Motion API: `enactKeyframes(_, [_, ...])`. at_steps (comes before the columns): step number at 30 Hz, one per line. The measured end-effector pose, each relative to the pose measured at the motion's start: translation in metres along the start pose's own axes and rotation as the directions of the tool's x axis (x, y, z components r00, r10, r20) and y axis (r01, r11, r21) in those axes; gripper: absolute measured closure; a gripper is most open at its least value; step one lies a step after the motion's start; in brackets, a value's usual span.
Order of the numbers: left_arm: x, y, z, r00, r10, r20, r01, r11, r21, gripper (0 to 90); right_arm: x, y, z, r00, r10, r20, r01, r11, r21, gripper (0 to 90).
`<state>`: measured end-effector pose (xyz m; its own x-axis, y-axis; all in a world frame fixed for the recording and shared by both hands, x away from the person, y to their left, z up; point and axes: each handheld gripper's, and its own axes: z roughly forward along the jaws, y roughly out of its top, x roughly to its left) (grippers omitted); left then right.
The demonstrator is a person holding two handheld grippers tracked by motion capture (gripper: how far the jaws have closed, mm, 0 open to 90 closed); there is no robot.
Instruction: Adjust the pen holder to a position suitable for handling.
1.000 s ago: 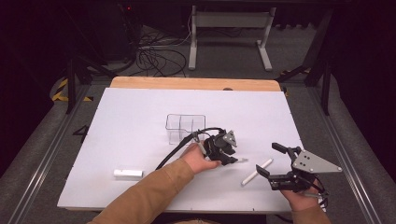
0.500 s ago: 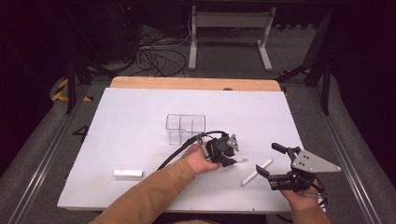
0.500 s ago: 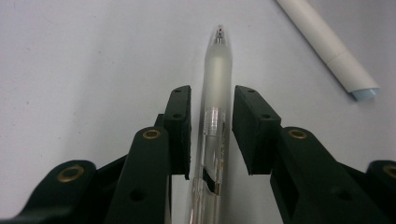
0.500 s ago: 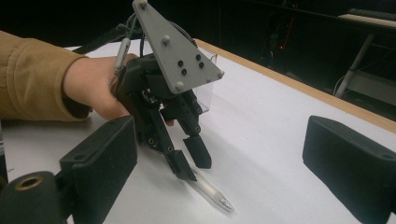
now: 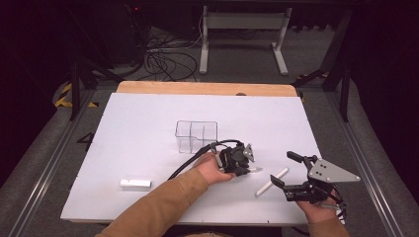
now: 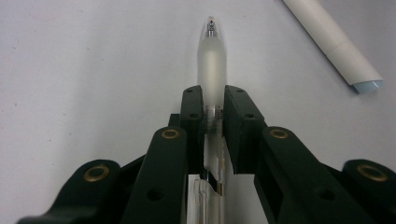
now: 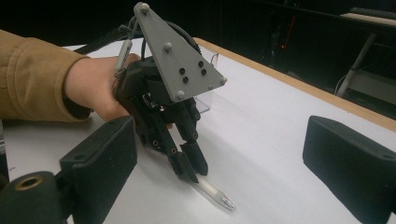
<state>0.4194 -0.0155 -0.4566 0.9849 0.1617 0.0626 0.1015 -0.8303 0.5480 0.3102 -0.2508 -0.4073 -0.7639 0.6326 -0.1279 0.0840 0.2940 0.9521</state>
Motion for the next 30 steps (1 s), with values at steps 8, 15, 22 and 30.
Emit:
enactKeyframes(8, [-0.001,0.001,-0.003,0.9999,0.005,0.012,-0.004,0.9999,-0.015,79.0,0.000,0.000,0.000,1.0000,0.000,-0.001,0.000,1.000,0.000,10.4])
enactKeyframes(15, [-0.002,0.002,-0.010,0.9999,0.007,0.008,-0.007,0.9994,-0.035,79.2,0.000,0.001,-0.001,1.0000,0.002,-0.002,-0.003,1.000,-0.007,10.4])
enactKeyframes(22, [-0.003,0.004,-0.027,1.0000,0.000,0.005,0.000,0.9958,-0.092,79.2,0.000,0.001,-0.001,1.0000,-0.002,0.002,0.002,1.000,-0.011,10.4])
enactKeyframes(30, [-0.004,0.006,-0.038,0.9999,-0.009,-0.007,0.008,0.9933,-0.115,79.2,0.000,0.001,-0.001,1.0000,0.003,-0.001,-0.003,1.000,-0.015,10.3])
